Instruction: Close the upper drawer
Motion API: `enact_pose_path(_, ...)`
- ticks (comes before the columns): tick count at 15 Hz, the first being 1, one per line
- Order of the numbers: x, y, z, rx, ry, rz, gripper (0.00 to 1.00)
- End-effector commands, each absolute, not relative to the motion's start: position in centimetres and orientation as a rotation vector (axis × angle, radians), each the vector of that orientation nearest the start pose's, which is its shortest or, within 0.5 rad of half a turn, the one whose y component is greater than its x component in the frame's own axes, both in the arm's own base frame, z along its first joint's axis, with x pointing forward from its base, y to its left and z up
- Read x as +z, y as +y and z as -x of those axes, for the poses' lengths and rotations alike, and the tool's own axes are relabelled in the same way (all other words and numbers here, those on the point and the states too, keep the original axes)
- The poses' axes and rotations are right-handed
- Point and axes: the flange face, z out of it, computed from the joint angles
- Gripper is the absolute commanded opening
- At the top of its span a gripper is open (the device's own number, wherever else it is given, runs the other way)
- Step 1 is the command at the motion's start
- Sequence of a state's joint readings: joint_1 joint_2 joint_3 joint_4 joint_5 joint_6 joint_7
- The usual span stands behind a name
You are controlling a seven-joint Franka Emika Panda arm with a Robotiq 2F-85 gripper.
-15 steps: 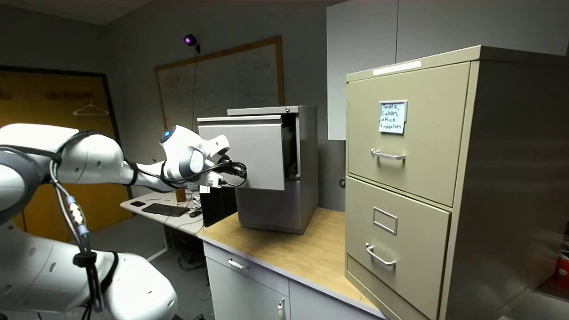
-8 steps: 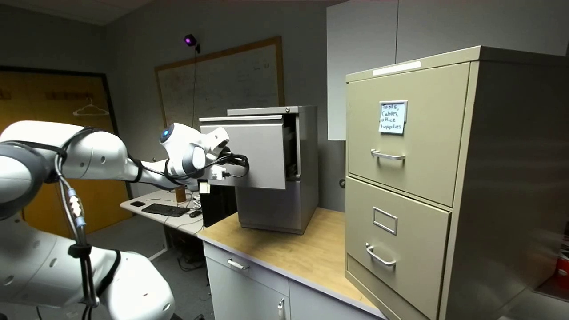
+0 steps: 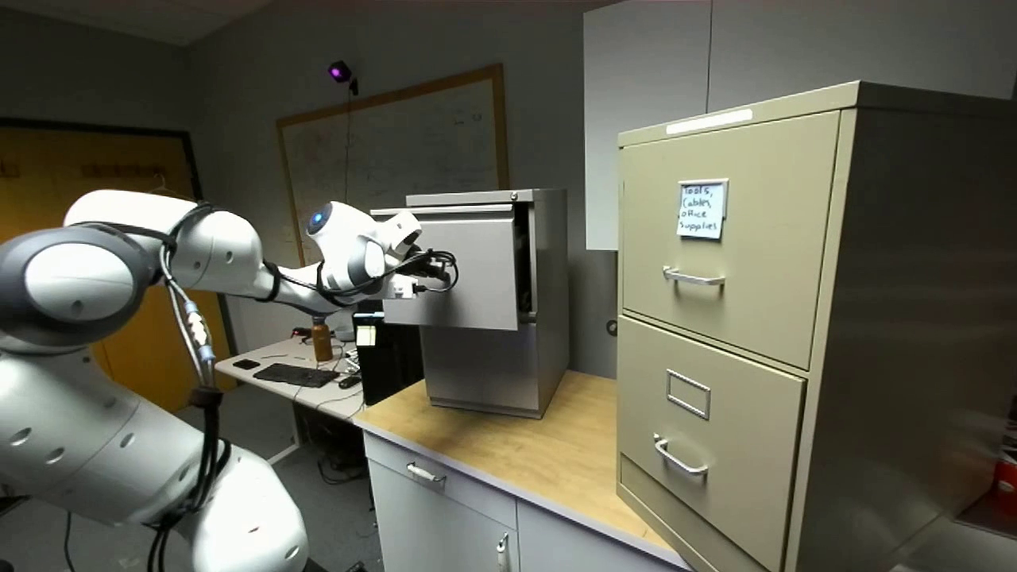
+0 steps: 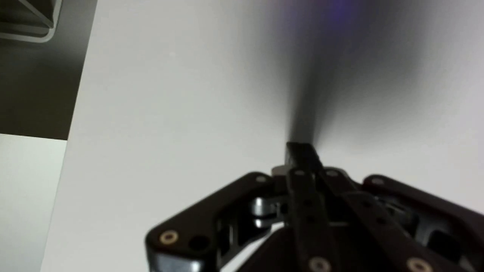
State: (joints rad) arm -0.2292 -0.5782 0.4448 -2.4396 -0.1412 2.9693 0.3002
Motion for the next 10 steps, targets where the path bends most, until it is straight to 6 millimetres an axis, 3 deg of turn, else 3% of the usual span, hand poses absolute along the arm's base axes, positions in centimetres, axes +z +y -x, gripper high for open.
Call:
enact_pose_path(1, 64.0, 16.3, -45.9, -1.652, -0.257, 2.749, 0.0)
enact_pose_path(6, 66.7, 19.0, -49.7, -1.611, -0.338, 2.794, 0.0)
enact_pose_path(10, 67.3, 20.8, -54.0, -1.505, -0.396, 2.83, 0.0)
